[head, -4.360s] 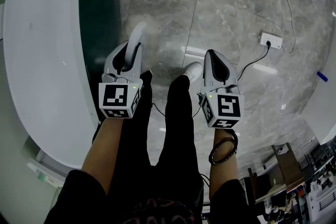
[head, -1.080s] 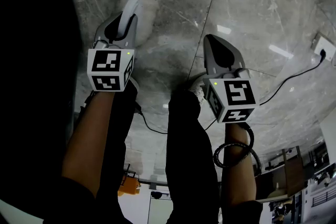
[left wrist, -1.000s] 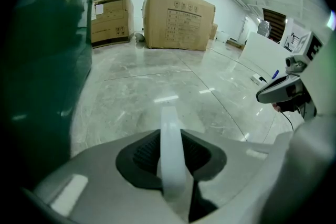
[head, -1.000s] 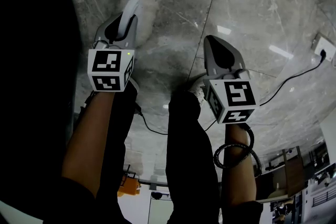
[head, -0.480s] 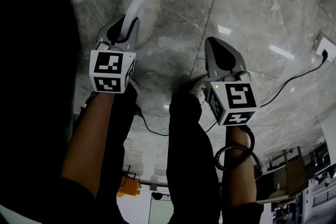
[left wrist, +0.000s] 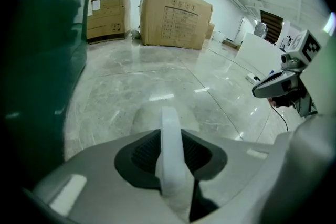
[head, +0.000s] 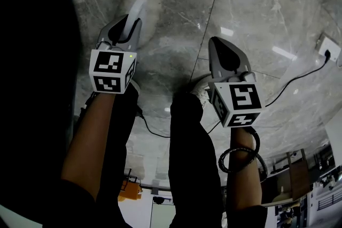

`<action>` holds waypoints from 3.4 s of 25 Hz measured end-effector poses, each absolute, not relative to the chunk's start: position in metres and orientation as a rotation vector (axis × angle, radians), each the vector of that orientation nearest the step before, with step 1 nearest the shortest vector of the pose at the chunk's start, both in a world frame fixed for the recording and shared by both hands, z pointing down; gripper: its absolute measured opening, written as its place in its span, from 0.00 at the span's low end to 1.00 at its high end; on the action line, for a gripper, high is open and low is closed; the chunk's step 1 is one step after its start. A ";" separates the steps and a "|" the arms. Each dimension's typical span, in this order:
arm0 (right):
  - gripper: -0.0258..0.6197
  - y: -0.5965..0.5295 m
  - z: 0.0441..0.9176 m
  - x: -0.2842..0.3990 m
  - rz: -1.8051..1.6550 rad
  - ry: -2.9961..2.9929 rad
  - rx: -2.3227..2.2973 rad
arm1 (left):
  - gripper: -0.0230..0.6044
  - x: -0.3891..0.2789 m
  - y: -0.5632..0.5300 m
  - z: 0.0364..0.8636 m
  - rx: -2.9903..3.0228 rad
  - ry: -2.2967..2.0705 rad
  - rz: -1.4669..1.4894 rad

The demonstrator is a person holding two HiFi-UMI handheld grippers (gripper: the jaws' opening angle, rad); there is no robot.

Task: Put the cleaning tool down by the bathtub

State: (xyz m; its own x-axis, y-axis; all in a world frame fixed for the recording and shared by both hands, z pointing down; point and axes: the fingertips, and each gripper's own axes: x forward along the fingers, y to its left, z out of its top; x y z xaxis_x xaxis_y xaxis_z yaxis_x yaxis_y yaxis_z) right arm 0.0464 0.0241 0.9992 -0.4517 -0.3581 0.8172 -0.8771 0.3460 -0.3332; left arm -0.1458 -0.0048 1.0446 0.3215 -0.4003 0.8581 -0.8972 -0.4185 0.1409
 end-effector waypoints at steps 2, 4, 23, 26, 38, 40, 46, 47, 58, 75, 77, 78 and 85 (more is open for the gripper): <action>0.08 0.023 0.996 0.047 1.042 -1.974 1.075 | 0.21 -0.144 -0.008 1.039 1.975 -1.145 1.014; 0.08 0.021 0.992 0.048 1.040 -1.976 1.079 | 0.24 -0.142 -0.011 1.034 1.982 -1.147 1.007; 0.08 -0.020 0.894 0.027 0.943 -2.056 1.121 | 0.26 -0.132 -0.042 0.930 2.068 -1.185 0.945; 0.08 -0.022 0.872 0.020 0.931 -2.067 1.127 | 0.24 -0.131 -0.046 0.907 2.090 -1.189 0.936; 0.08 -0.032 0.782 0.010 0.888 -2.093 1.176 | 0.12 -0.121 -0.052 0.814 2.148 -1.174 0.915; 0.08 -0.035 0.768 0.010 0.877 -2.098 1.187 | 0.10 -0.120 -0.053 0.800 2.160 -1.172 0.916; 0.08 -0.043 0.727 0.007 0.846 -2.122 1.223 | 0.06 -0.116 -0.058 0.758 2.207 -1.172 0.910; 0.08 -0.045 0.721 0.006 0.843 -2.126 1.229 | 0.06 -0.117 -0.060 0.751 2.214 -1.179 0.907; 0.08 -0.057 0.650 0.002 0.805 -2.173 1.308 | 0.04 -0.119 -0.070 0.679 2.265 -1.225 0.857; 0.08 -0.077 0.484 0.024 0.576 -2.284 1.514 | 0.04 -0.115 -0.068 0.539 2.363 -1.307 0.832; 0.08 -0.077 0.466 0.031 0.579 -2.278 1.544 | 0.04 -0.113 -0.070 0.519 2.374 -1.322 0.816; 0.08 -0.077 0.457 0.035 0.580 -2.274 1.557 | 0.04 -0.111 -0.071 0.508 2.378 -1.330 0.806; 0.07 -0.073 0.393 0.053 0.541 -2.291 1.628 | 0.04 -0.100 -0.081 0.434 2.422 -1.396 0.730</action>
State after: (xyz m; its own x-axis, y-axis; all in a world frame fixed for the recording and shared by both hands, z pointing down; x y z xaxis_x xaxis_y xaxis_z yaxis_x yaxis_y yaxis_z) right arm 0.0532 -0.0734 0.3933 -0.3265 -0.8409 0.4315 -0.9451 0.2953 -0.1397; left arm -0.1002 -0.0813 0.4343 0.4145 -0.7344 0.5375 -0.8606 -0.5084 -0.0309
